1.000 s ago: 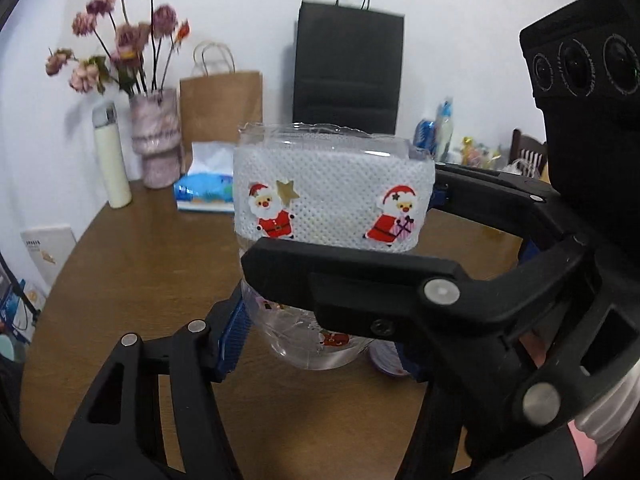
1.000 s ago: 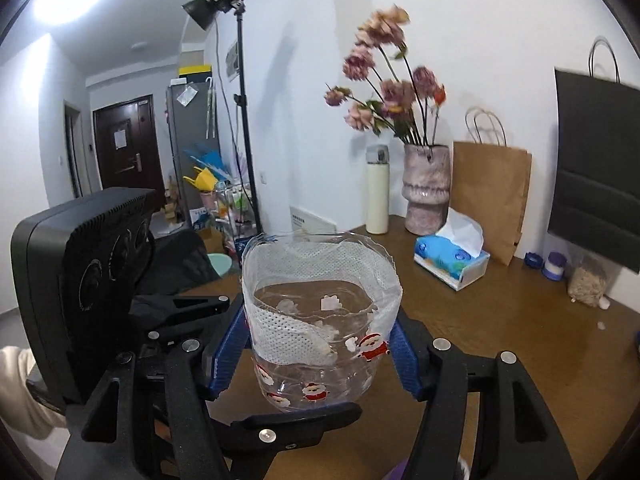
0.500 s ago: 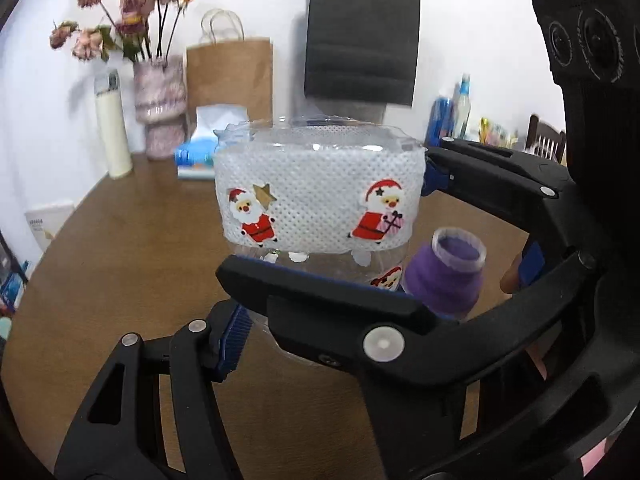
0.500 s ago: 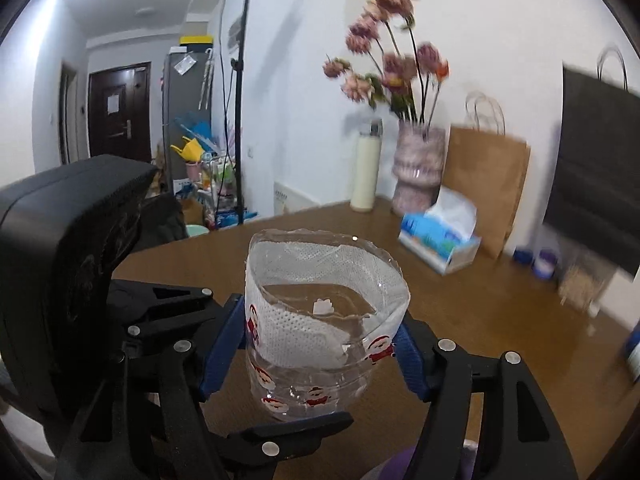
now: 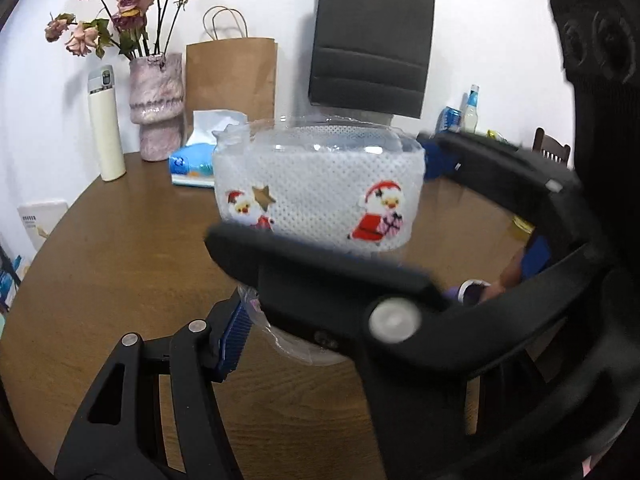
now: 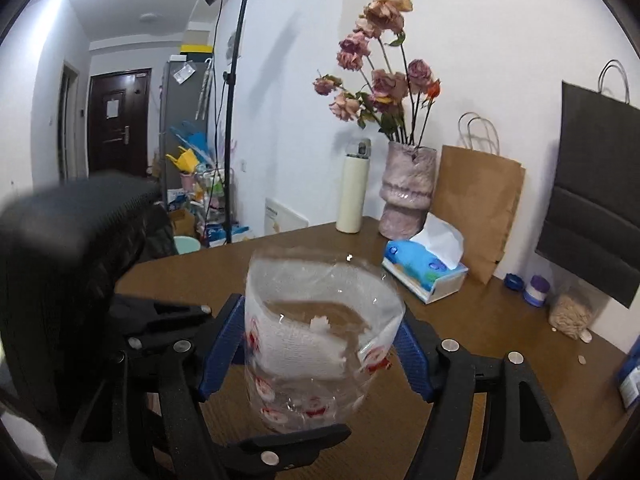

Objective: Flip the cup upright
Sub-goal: 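Hold the jar in the left gripper while the right gripper closes around its body, then open the left gripper while the right gripper lowers the jar upright onto the table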

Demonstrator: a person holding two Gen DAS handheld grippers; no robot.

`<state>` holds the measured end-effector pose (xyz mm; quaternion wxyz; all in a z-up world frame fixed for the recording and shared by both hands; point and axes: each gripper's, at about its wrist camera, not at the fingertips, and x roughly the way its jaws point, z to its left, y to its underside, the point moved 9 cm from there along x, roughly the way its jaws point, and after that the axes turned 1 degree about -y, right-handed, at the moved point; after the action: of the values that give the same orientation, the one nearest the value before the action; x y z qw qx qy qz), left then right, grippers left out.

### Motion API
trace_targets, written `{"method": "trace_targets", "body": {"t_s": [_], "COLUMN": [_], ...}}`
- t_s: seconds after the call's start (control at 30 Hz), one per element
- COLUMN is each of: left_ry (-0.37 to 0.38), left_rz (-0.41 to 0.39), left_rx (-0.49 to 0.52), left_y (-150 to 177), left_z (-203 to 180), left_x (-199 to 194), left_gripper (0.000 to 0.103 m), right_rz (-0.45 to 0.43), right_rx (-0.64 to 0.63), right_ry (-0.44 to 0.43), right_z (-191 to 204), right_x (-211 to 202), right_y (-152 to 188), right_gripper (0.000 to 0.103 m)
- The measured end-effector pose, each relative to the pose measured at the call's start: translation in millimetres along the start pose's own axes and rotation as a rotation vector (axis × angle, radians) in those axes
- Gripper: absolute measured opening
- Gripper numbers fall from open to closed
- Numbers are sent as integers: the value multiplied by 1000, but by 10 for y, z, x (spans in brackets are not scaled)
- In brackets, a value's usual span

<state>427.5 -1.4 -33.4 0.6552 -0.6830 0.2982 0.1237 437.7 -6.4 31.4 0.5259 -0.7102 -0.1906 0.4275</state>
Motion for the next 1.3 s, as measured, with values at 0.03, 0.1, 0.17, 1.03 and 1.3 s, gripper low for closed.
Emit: {"method": "trace_targets", "body": {"t_s": [0.03, 0.1, 0.17, 1.03, 1.3], "left_ry": [18, 45, 58, -122, -142], "left_rz": [0, 11, 25, 240, 194], "left_rx": [2, 11, 13, -66, -40], "left_y": [35, 146, 283, 999, 912], "left_z": [-44, -138, -223, -148, -208], "left_x": [-32, -94, -136, -39, -112], "left_gripper": [58, 57, 58, 88, 88], "right_rz": [-17, -19, -24, 191, 177], "right_rx": [10, -23, -70, 113, 79], "right_ry": [14, 83, 148, 150, 163], "right_z": [36, 86, 208, -145, 6], "right_x": [-76, -162, -287, -90, -302], "right_y": [3, 63, 170, 983, 879], "right_gripper": [75, 75, 76, 77, 77]}}
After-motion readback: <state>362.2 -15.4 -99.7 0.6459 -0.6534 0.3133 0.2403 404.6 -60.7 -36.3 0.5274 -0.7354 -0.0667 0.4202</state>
